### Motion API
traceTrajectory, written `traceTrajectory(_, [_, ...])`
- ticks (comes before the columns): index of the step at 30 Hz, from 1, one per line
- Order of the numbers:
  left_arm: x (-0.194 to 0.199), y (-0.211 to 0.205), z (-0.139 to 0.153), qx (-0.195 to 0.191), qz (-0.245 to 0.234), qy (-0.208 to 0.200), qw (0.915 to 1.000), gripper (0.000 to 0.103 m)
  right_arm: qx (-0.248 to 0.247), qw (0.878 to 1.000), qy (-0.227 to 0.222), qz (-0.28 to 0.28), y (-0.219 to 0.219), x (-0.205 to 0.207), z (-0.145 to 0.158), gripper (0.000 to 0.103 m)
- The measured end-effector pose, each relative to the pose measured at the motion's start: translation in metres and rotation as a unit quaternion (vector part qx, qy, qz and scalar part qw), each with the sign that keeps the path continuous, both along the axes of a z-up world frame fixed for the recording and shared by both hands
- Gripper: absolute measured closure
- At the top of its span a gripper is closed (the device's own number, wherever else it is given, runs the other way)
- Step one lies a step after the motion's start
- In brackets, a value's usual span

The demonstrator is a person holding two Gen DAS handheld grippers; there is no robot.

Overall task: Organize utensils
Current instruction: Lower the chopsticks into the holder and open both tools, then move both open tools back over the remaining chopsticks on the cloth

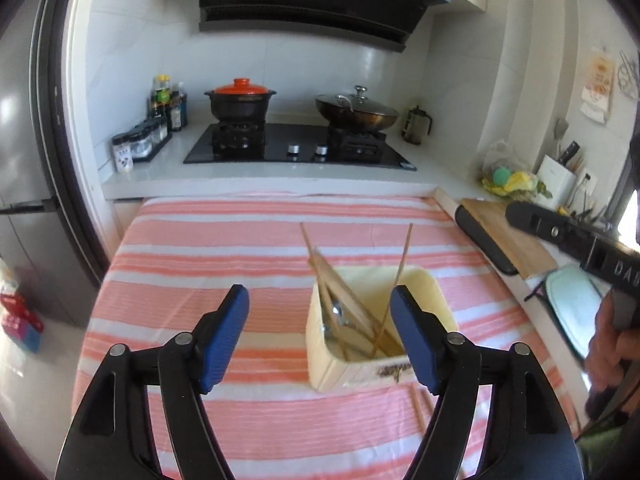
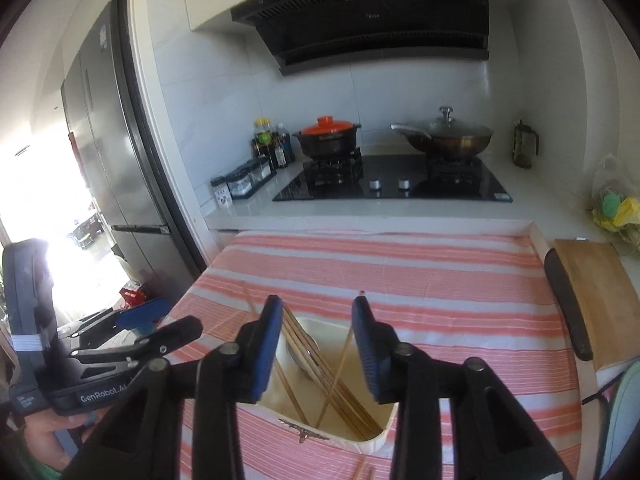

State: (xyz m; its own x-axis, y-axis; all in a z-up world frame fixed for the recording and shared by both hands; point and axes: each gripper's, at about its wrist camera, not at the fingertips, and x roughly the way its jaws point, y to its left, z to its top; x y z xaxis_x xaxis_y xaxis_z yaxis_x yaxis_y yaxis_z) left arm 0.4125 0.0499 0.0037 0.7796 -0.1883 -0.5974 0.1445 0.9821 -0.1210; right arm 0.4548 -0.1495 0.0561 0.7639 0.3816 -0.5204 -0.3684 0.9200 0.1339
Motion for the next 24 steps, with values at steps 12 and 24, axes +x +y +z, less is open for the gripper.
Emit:
traceTrajectory(12, [-0.133, -0.006, -0.143, 0.044, 0.016, 0.108, 0.9931, 0.011, -0.074, 0.994, 0.080, -0.025, -0.062, -0.147, -0.147, 0.053])
traceTrajectory(24, [-0.140, -0.024, -0.192, 0.089, 0.058, 0.112, 0.9880, 0.011, -0.065, 0.981, 0.117, -0.138, -0.114, -0.203, -0.227, 0.053])
